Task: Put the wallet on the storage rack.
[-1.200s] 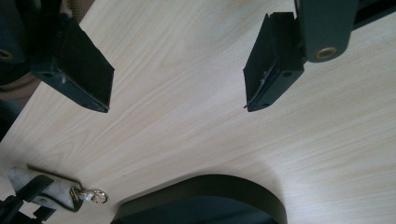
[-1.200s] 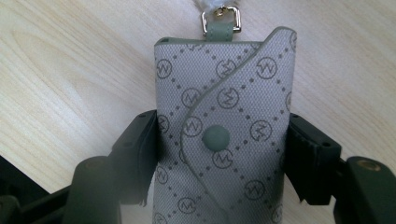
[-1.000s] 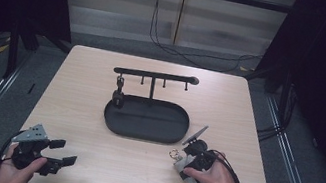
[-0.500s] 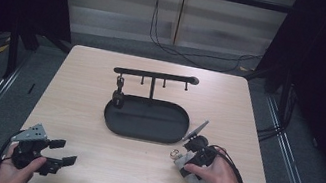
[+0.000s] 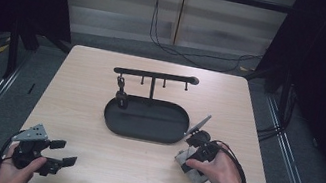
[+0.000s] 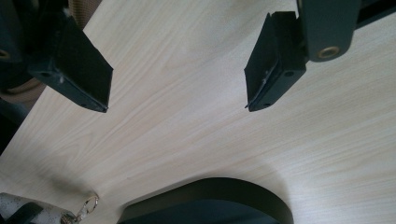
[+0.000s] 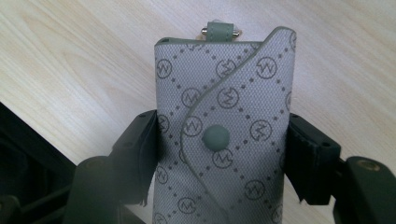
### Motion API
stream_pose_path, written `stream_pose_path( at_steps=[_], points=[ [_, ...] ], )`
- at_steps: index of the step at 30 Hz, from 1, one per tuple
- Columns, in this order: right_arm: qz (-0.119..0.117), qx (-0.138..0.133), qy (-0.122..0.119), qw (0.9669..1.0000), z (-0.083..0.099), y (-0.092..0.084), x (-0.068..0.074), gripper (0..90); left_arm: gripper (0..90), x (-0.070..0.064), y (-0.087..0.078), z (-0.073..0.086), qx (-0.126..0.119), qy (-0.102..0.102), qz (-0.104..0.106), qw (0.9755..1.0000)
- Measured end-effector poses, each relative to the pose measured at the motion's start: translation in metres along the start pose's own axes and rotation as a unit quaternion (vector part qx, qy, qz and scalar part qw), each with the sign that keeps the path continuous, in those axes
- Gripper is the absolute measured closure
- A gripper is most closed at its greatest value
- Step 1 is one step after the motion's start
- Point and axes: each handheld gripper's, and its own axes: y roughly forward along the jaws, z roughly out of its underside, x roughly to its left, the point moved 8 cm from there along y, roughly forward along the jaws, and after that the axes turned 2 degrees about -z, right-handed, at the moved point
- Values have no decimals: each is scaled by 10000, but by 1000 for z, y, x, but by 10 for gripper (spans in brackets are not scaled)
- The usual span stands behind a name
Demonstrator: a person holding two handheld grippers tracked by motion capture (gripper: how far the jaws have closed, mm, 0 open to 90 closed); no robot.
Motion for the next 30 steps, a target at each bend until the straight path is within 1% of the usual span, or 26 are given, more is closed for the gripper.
stream_pose_path(
  at_steps=[2, 4, 5, 9, 10, 14, 17, 18, 19, 21, 23, 25, 26, 28, 30],
  points=[
    [-17, -48, -15, 10000, -2, -1, -1, 338, 221, 0, 0, 0, 10, 9, 32, 10000],
    [-28, -71, 16, 10000, -3, -3, 0, 338, 203, 0, 0, 0, 9, -15, 10, 10000],
    [-25, -51, -5, 10000, -4, -5, -1, 338, 196, 0, 0, 0, 8, -23, 8, 10000],
    [-23, -134, -15, 9999, -8, -11, -1, 339, 196, 0, 0, 0, 2, -13, 16, 10000],
    [-2, -122, -4, 9999, -8, -13, -1, 338, 195, -1, 0, 0, -1, -20, 64, 10000],
    [-13, -165, -11, 9999, -11, -18, -1, 338, 180, -2, 0, -1, -1, 18, 126, 9999],
    [-4, -196, -32, 9998, -13, -18, 0, 338, 166, -3, -2, -2, -80, -11, 159, 9998],
    [-15, -208, 3, 9998, -14, -18, 0, 338, 162, -3, -2, -3, -85, -26, 159, 9998],
    [-21, -253, -22, 9997, -15, -18, -1, 338, 162, -3, -2, -3, -107, -52, 197, 9997],
    [-13, -245, 9, 9997, -16, -20, -2, 339, 162, -2, -2, -3, -107, -64, 213, 9997],
    [-28, -290, 2, 9996, -18, -22, -2, 339, 161, -3, -2, -2, -101, -38, 237, 9997],
    [-10, -283, -23, 9996, -19, -22, -2, 339, 161, -2, -2, -2, -88, -26, 212, 9997],
    [9, -262, -32, 9997, -20, -22, -2, 339, 161, -3, -2, -2, -84, -38, 235, 9997],
    [-18, -235, -16, 9997, -22, -23, -1, 339, 161, -3, -2, -2, -83, -19, 231, 9997],
    [-43, -288, -7, 9996, -25, -24, -2, 339, 161, -4, -1, -1, -32, 27, 229, 9997]
  ],
)
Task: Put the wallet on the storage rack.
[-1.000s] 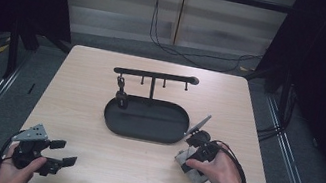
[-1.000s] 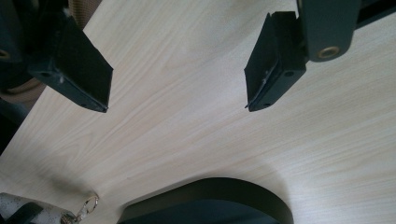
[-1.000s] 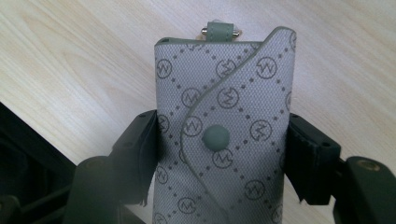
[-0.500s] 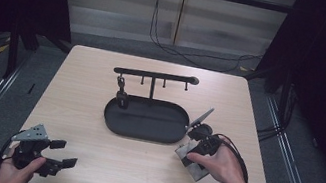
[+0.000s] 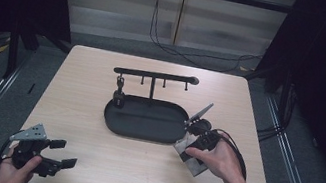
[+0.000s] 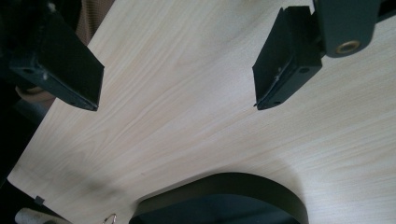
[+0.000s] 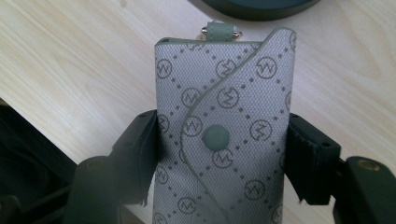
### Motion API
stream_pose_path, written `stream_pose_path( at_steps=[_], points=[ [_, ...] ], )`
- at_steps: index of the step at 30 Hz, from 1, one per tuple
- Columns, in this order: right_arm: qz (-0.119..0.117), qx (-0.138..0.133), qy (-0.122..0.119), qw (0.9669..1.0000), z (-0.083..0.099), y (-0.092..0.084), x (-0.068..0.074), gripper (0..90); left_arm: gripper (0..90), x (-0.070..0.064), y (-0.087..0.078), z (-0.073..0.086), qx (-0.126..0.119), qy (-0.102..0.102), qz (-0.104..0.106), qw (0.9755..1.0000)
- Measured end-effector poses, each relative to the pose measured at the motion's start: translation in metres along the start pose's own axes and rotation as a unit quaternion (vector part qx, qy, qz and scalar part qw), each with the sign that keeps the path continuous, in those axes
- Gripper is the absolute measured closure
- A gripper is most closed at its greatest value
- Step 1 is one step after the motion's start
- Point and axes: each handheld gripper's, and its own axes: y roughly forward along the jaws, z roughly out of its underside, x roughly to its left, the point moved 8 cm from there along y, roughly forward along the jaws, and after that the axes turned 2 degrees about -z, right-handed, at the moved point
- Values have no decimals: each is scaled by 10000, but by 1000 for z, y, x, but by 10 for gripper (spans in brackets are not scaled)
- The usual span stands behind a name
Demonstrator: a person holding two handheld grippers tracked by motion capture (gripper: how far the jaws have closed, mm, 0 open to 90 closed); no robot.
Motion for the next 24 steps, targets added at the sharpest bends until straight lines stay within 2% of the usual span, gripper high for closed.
stream_pose_path(
  at_steps=[5, 7, 11, 17, 21, 24],
  points=[
    [-30, -15, 7, 10000, -7, -2, -1, 339, 162, 0, 1, 1, 73, 19, -32, 10000],
    [-108, -80, 34, 9999, -11, -4, -1, 339, 163, 2, 2, 2, 130, 31, -114, 9998],
    [-177, -139, 74, 9997, -19, -7, -2, 339, 164, 2, 1, 2, 121, 46, -117, 9998],
    [-158, -85, 58, 9998, -27, -9, -2, 339, 164, 1, 2, 3, 179, 74, -120, 9997],
    [-181, -152, 64, 9997, -34, -12, -1, 339, 168, 3, 4, 5, 254, 54, -224, 9994],
    [-160, -191, 89, 9997, -39, -13, -3, 339, 168, 2, 5, 5, 263, 91, -177, 9995]
  ],
)
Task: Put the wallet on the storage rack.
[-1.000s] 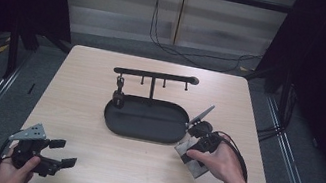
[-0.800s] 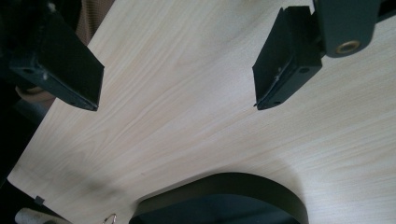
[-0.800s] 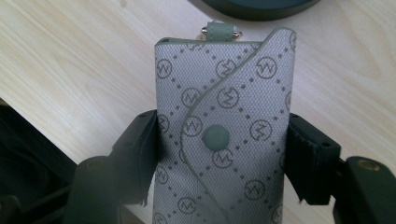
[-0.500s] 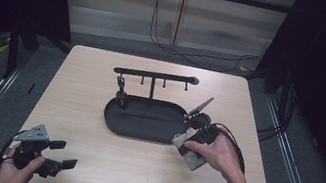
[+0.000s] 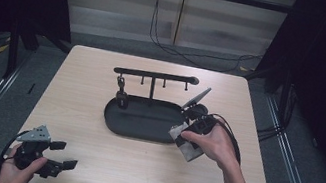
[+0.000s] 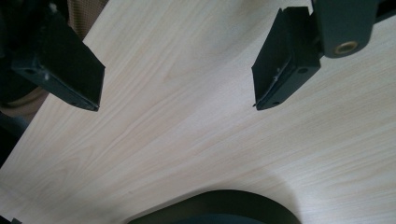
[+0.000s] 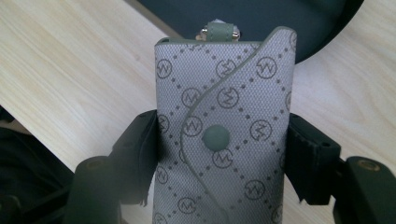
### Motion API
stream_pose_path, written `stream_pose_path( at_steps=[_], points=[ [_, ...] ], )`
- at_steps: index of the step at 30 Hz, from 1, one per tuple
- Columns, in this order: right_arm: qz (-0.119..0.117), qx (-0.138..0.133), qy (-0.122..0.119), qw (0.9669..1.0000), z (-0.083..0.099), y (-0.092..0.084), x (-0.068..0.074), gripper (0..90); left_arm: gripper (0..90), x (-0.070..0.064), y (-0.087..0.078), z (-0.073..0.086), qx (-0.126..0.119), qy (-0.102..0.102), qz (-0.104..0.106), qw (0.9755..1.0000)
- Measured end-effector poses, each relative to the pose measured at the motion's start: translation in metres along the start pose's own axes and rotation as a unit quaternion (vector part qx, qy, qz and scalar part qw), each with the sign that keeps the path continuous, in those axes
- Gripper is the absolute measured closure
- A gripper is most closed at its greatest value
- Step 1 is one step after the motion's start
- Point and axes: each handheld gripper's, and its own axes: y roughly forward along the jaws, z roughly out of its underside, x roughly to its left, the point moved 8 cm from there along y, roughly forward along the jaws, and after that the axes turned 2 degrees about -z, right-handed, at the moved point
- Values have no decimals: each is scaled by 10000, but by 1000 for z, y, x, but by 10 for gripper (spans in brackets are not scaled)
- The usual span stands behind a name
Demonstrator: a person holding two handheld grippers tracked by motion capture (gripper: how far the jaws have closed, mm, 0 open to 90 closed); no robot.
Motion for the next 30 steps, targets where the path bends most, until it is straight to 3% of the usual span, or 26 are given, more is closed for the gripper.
stream_pose_path(
  at_steps=[15, 30],
  points=[
    [-68, -300, 266, 9992, -26, -2, -3, 339, 182, 2, -1, -2, -121, -68, -57, 9999],
    [-311, -785, 790, 9933, -41, 4, -22, 339, 182, 5, -1, -3, -156, -125, -82, 9998]
  ],
)
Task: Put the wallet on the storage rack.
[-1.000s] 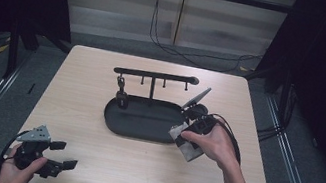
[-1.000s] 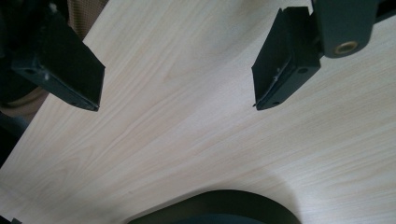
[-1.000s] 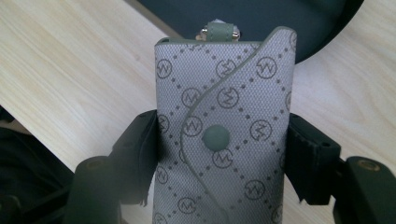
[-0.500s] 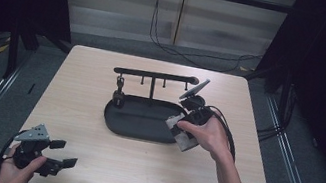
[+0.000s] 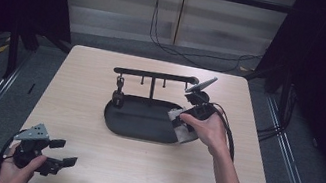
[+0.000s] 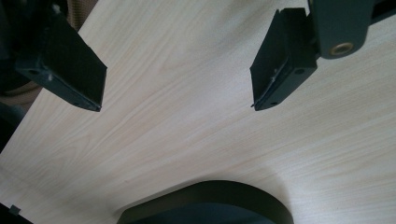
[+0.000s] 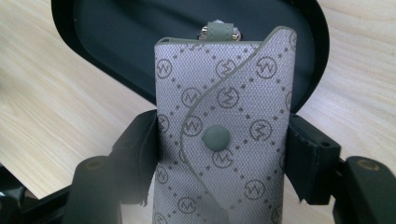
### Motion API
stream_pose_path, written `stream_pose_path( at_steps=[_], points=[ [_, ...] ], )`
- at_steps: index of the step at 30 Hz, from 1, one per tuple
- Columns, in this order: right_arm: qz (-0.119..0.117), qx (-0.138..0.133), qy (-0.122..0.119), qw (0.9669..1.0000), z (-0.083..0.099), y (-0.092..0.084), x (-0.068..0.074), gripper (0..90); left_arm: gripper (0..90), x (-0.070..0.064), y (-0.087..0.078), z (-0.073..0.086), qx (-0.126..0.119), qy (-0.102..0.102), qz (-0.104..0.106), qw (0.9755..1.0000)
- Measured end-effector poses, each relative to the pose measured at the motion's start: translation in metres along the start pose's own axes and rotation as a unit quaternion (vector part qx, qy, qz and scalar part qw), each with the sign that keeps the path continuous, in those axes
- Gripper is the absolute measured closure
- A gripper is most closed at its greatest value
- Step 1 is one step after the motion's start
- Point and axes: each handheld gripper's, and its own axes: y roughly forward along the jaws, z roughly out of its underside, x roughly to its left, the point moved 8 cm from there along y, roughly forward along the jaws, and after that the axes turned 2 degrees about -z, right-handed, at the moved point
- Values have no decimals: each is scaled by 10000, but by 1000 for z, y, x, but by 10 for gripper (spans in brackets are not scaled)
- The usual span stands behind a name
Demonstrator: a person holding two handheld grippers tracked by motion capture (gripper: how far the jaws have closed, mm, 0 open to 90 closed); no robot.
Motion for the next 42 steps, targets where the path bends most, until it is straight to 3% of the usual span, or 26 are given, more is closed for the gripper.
stream_pose_path(
  at_steps=[16, 22, 25, 28, 42],
  points=[
    [-230, -541, 451, 9972, -10, 14, -17, 339, 182, -2, 1, 1, 48, 37, 31, 10000],
    [-355, -738, 628, 9947, -13, 19, -19, 339, 182, -7, 1, 1, 57, 104, 90, 9999],
    [-468, -739, 888, 9922, -14, 22, -22, 339, 182, -6, 1, 1, 59, 101, 93, 9999],
    [-487, -785, 1001, 9907, -16, 24, -24, 339, 182, -5, 1, 1, 46, 78, 89, 9999],
    [-495, -907, 1128, 9882, -25, 53, -27, 338, 182, -5, -1, 0, 11, 66, 99, 9999]
  ],
)
